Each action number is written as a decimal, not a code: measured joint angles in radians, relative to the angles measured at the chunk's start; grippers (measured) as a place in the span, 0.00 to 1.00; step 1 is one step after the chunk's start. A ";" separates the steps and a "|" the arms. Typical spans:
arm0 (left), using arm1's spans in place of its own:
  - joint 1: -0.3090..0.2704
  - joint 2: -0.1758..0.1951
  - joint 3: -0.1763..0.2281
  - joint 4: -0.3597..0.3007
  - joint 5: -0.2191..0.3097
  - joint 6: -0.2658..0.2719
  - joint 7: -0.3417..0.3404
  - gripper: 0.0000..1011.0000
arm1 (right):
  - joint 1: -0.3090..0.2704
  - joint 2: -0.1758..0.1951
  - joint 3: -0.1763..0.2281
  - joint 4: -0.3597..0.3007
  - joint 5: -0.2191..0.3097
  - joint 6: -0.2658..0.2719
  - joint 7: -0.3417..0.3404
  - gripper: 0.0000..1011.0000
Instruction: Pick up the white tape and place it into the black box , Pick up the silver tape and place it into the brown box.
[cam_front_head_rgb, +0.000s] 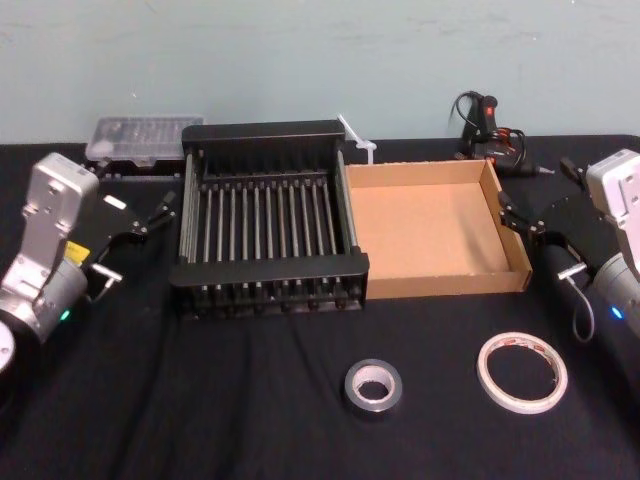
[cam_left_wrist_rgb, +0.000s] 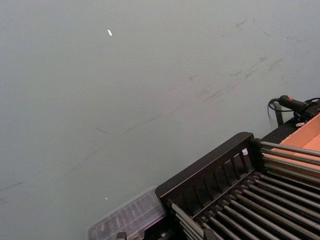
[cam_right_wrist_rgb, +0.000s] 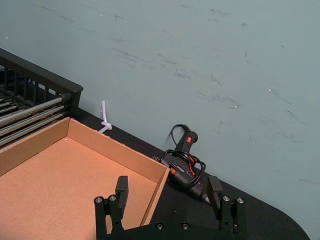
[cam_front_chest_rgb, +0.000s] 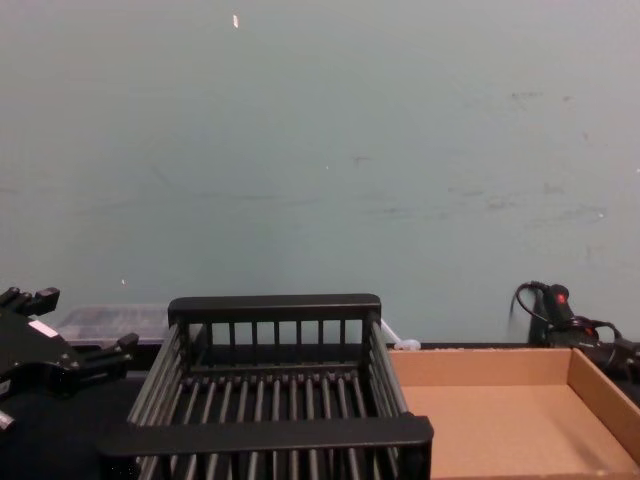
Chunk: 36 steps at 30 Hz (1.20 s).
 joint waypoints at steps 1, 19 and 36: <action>0.000 0.000 0.000 0.000 0.000 0.000 0.000 0.99 | 0.000 0.000 0.000 0.000 0.000 0.000 0.000 0.99; 0.000 0.000 0.000 0.000 0.000 0.000 0.000 0.99 | 0.000 0.000 0.000 0.000 0.000 0.000 0.000 0.99; 0.000 0.000 0.000 0.000 0.000 0.000 0.000 0.99 | 0.000 0.000 0.000 0.000 0.000 0.000 0.000 0.99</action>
